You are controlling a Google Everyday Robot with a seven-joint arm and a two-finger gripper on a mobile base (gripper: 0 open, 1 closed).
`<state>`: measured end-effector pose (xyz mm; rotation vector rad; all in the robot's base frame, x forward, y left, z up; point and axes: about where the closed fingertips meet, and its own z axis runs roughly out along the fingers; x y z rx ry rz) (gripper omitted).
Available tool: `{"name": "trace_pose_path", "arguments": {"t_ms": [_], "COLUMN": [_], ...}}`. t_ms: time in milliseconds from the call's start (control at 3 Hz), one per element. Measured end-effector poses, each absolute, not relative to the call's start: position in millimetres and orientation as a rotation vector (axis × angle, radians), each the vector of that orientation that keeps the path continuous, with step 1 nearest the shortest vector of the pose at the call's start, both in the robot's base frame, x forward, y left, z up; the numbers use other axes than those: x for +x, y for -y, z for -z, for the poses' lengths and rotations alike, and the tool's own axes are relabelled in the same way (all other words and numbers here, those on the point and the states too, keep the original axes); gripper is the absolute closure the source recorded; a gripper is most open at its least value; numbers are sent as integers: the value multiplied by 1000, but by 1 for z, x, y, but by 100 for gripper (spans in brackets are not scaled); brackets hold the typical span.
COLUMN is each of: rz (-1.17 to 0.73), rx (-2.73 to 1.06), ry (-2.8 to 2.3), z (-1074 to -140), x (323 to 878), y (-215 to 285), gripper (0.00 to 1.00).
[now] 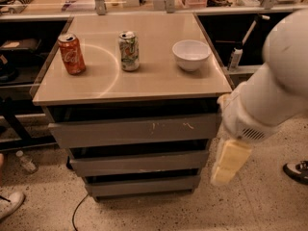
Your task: Open bottom drawer
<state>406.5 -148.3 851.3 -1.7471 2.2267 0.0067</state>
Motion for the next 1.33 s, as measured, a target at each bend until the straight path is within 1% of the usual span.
{"name": "trace_pose_path", "arguments": {"t_ms": [333,667,1000,1333], "rz": [-96,-112,-110,-205], "rx": [-1801,-1807,-1805,-1778], "ry": [-2302,-2334,-2332,-2345], "z": [-756,-739,-740,-704], "x": [397,386,386,387], "y": [123,128,128,114], "gripper": [0,0,0,0]}}
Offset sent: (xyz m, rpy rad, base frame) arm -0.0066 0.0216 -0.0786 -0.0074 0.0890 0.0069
